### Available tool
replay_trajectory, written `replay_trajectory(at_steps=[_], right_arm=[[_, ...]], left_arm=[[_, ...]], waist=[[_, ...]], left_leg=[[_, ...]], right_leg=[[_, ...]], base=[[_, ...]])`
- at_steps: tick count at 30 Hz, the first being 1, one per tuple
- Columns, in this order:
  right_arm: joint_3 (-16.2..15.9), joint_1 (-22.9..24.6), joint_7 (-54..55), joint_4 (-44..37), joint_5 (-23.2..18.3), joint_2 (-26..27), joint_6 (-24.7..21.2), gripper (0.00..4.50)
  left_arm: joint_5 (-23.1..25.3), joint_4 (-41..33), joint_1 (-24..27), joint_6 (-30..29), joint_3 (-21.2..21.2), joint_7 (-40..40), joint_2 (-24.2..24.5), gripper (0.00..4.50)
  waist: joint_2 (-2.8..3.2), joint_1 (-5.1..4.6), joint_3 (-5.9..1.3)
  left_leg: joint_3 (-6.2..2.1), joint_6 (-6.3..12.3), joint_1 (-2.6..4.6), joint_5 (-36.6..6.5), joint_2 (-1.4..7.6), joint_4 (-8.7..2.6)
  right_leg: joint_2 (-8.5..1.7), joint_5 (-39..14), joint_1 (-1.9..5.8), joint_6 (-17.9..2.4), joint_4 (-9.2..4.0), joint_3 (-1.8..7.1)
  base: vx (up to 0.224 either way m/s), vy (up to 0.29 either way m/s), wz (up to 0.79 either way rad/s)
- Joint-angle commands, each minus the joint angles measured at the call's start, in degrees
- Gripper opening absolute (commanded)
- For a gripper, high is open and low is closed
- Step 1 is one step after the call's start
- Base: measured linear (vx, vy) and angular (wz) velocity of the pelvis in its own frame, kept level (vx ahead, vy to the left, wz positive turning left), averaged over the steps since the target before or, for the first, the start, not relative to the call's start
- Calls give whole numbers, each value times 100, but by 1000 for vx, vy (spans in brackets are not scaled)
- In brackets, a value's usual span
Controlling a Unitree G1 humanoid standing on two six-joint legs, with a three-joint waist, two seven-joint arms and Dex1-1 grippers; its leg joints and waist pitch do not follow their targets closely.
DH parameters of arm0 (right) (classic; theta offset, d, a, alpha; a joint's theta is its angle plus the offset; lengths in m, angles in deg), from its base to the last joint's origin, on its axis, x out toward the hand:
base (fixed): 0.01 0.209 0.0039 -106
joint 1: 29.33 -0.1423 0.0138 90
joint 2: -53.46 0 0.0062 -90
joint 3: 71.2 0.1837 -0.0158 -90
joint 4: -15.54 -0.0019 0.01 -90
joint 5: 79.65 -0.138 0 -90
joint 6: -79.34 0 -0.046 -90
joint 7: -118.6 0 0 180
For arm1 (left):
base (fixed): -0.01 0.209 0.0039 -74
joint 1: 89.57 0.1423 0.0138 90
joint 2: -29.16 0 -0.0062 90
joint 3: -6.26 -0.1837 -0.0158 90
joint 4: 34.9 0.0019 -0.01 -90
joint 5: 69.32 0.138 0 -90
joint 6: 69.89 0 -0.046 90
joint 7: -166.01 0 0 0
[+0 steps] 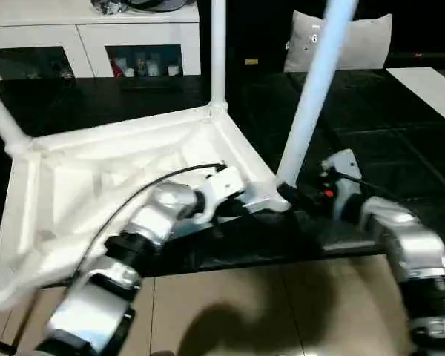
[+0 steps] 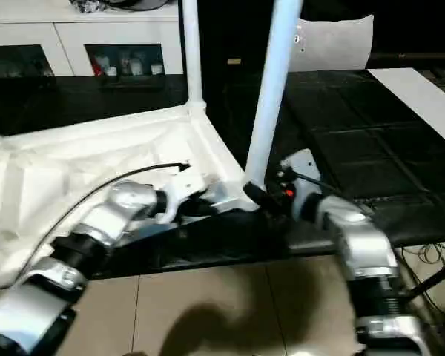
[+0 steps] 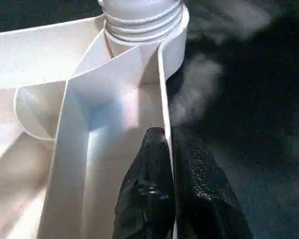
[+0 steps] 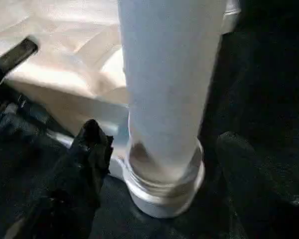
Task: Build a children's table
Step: Rotate leg to tighten
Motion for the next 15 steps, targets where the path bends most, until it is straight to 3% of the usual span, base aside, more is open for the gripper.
replay_trajectory(at_steps=[1,4,5,8,9,10,11,12,15], right_arm=[[-189,-9,-297,-60,75,-136,132,402],[-381,-17,-1081,-14,-35,-433,291,402],[-430,-21,-1432,-14,-144,-532,306,376],[-581,-61,-2079,18,-255,-721,391,367],[-637,-65,-2248,3,-282,-768,362,348],[-682,-70,-2361,1,-302,-804,354,333],[-775,-65,-2493,-21,-286,-862,357,325],[-775,-65,-2493,-21,-286,-862,357,322],[-966,-57,-2907,-60,-363,-946,275,296]], left_arm=[[102,-30,-40,279,-264,-429,69,0],[84,-75,-12,711,-439,-1030,273,0],[107,-64,-20,856,-500,-1171,337,0],[109,45,-59,1173,-583,-1452,413,0],[90,20,-43,1217,-616,-1602,449,0],[80,12,-34,1255,-632,-1713,472,0],[67,-30,-13,1306,-661,-1849,513,0],[67,-30,-13,1306,-661,-1849,513,0],[17,-72,15,1420,-714,-2119,600,0]], waist=[[-46,37,-400],[-47,97,-405],[-47,145,-411],[-38,203,-410],[-79,231,-405],[-68,241,-401],[-113,255,-401],[-90,273,-394],[-106,291,-393]], left_leg=[[29,436,-3,-760,64,-315],[36,443,8,-769,83,-308],[37,481,22,-788,103,-301],[37,534,15,-835,119,-292],[35,524,19,-826,126,-297],[39,514,24,-845,127,-300],[44,498,27,-854,130,-301],[43,467,27,-872,131,-307],[39,441,21,-895,130,-308]], right_leg=[[-257,-729,374,-1323,-396,206],[-265,-645,370,-1390,-369,217],[-267,-536,361,-1443,-351,218],[-272,-428,356,-1515,-326,211],[-280,-505,356,-1509,-318,209],[-283,-567,347,-1500,-328,212],[-287,-637,344,-1486,-333,213],[-298,-741,335,-1462,-339,221],[-302,-847,340,-1416,-337,221]], base=[[0,0,0],[0,0,0],[0,0,0],[0,0,0],[0,0,0],[0,0,0],[0,0,0],[0,0,0],[0,0,0]])
